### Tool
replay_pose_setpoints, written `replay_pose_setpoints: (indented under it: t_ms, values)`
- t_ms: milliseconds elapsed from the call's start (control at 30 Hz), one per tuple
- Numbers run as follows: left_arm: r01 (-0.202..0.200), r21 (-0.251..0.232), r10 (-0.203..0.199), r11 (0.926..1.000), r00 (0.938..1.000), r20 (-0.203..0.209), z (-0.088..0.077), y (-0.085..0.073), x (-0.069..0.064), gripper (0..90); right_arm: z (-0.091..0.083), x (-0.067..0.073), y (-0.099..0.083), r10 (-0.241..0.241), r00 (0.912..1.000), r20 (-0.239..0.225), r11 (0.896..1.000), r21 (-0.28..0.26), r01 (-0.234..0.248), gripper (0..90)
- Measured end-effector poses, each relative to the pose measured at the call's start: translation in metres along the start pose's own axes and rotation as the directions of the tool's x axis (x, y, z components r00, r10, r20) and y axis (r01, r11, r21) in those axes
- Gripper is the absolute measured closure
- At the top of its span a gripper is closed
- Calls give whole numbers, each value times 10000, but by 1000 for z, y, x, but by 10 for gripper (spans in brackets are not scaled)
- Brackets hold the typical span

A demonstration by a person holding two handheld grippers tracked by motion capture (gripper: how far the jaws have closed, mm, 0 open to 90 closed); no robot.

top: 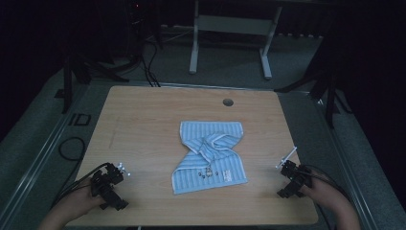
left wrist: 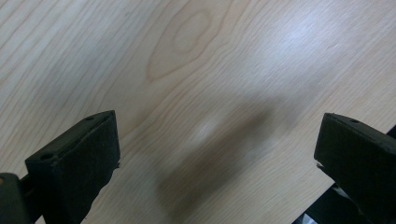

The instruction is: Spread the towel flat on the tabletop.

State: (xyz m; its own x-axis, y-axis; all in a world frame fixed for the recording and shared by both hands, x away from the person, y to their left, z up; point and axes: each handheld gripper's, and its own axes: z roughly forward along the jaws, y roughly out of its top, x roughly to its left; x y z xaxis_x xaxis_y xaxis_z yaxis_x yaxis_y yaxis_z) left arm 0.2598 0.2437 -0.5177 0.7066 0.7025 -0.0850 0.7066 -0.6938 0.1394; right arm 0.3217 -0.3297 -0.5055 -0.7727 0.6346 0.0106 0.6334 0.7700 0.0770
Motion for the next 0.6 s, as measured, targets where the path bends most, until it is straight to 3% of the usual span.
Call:
replay_pose_setpoints:
  t_ms: [233,367,600]
  values:
    - [-305,-202,313,9993,9987,396,7,19,-3,1,1,4,7,-47,9990,-434,9996,-264,35,125]
    - [-346,-228,355,9991,9984,446,9,28,-4,1,6,7,12,-270,9986,-457,9996,-14,269,126]
    - [-586,-205,596,9981,9968,527,11,44,-9,1,8,13,23,-405,9979,-504,9991,-161,397,138]
